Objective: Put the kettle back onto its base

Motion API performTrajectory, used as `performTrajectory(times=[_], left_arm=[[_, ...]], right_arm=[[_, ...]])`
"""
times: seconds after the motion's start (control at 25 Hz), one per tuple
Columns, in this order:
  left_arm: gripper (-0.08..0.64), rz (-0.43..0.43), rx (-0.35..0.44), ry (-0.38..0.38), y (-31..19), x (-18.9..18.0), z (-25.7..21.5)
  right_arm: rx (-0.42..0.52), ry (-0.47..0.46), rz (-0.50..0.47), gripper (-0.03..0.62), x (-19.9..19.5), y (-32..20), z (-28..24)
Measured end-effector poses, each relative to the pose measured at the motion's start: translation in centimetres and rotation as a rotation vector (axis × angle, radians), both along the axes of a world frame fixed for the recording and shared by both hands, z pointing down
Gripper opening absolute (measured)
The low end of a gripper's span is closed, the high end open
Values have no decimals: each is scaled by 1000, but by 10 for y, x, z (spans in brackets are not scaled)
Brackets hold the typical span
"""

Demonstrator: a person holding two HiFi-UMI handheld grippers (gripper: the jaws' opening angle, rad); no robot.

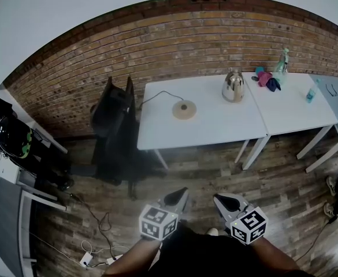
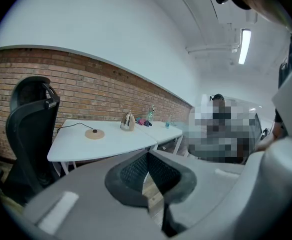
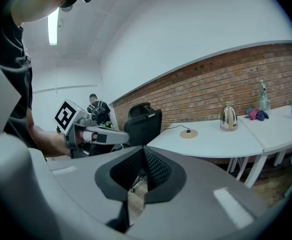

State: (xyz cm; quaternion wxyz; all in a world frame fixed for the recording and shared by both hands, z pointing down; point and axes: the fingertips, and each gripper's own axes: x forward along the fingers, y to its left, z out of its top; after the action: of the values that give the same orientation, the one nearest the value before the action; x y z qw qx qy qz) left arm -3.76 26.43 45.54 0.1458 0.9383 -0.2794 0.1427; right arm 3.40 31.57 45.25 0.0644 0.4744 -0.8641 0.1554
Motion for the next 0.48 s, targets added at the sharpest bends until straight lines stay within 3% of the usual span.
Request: performTrajectory(times=[0.48], left_arm=[[0,-1,-5,-3,0,5,2]], right_arm=[[-24,1,32,28,12,-3,8]])
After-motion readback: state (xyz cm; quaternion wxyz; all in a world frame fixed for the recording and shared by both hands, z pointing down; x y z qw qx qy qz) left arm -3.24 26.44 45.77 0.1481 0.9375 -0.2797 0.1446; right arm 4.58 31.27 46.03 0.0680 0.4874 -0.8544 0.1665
